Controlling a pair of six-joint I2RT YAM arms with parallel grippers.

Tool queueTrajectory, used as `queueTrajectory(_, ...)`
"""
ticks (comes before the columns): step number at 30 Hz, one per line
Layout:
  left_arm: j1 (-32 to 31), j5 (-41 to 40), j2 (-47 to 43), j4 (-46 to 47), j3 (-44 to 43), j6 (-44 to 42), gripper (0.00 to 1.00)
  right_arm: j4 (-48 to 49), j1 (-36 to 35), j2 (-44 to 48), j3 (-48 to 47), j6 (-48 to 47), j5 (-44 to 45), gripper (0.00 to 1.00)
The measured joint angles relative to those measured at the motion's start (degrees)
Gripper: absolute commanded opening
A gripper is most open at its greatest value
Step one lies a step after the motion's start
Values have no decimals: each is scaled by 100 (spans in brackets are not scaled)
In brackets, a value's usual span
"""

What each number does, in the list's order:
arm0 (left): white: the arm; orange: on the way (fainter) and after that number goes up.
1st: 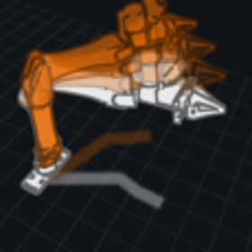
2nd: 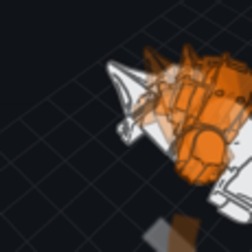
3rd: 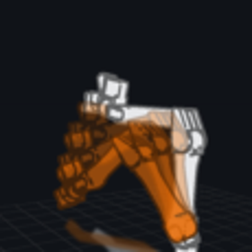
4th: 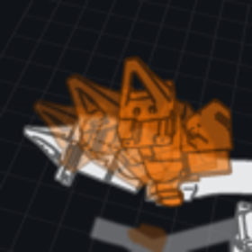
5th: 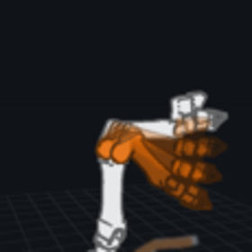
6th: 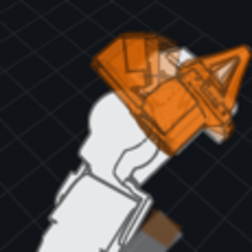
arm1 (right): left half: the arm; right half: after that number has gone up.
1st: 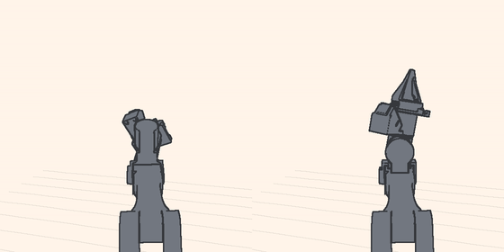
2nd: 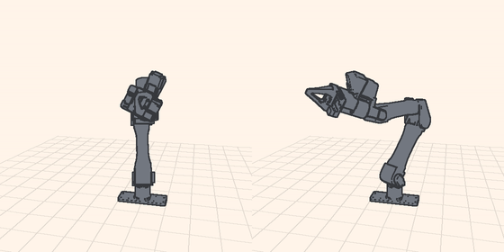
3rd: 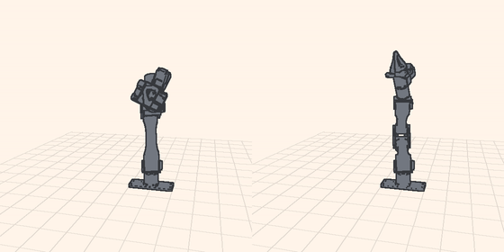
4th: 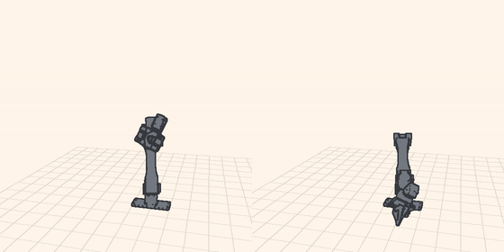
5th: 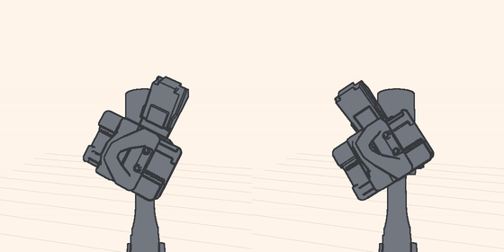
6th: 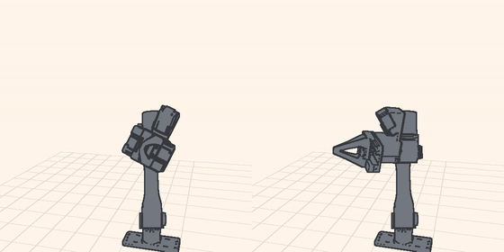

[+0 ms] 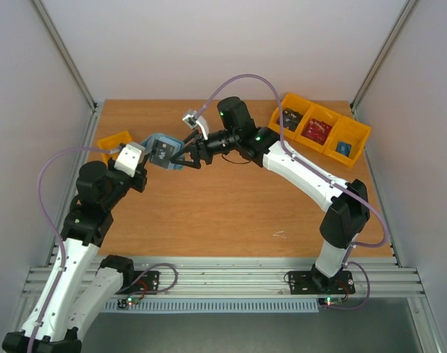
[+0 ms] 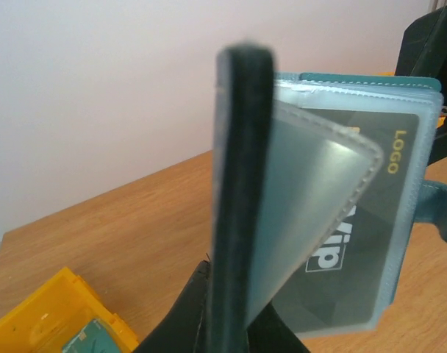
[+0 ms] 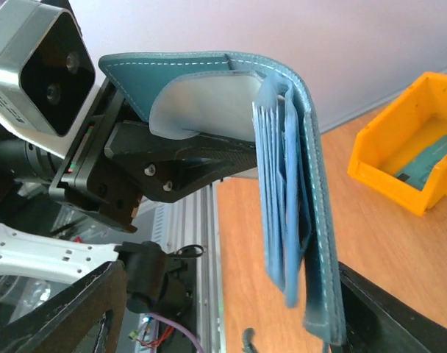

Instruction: Take the credit cards out of the card holder

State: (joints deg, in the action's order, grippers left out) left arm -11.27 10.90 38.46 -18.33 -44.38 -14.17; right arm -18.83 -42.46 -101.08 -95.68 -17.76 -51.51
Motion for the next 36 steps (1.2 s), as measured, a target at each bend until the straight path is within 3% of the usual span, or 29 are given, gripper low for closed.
queueTrajectory(4, 0, 61, 0, -13, 0, 140, 0, 4, 0, -13, -2, 63, 138, 35)
queueTrajectory(10, 7, 365, 0, -22, 0, 704, 0, -9, 2, -114, -39, 254, 382, 2)
queueTrajectory(12, 26, 437, 0, -52, 0, 876, 4, -15, 15, -116, -42, 247, 393, 1)
queueTrajectory(16, 37, 297, 0, -50, 0, 1311, 46, -72, 120, -116, -44, 326, 348, 1)
queueTrajectory(19, 66, -304, 7, -55, 0, 1700, 55, -334, 378, -114, -63, 452, 557, 1)
queueTrajectory(24, 146, -881, 35, -79, 2, 1947, 56, -1703, 667, -245, -667, 487, 2092, 1)
queueTrajectory(27, 146, -575, 35, -59, 9, 1923, 38, -2557, 564, -461, -1298, 485, 3289, 1)
queueTrajectory(29, 155, -22, 33, 33, 42, 1840, 35, -3047, 442, -610, -1679, 483, 3928, 1)
queueTrajectory(32, 146, 1447, 39, 457, 195, 1786, 31, -3733, 164, -929, -2308, 452, 4647, 1)
queueTrajectory(36, 37, 2850, 195, 1279, 470, 2343, 29, -4216, -227, -1344, -3005, 173, 4715, 1)
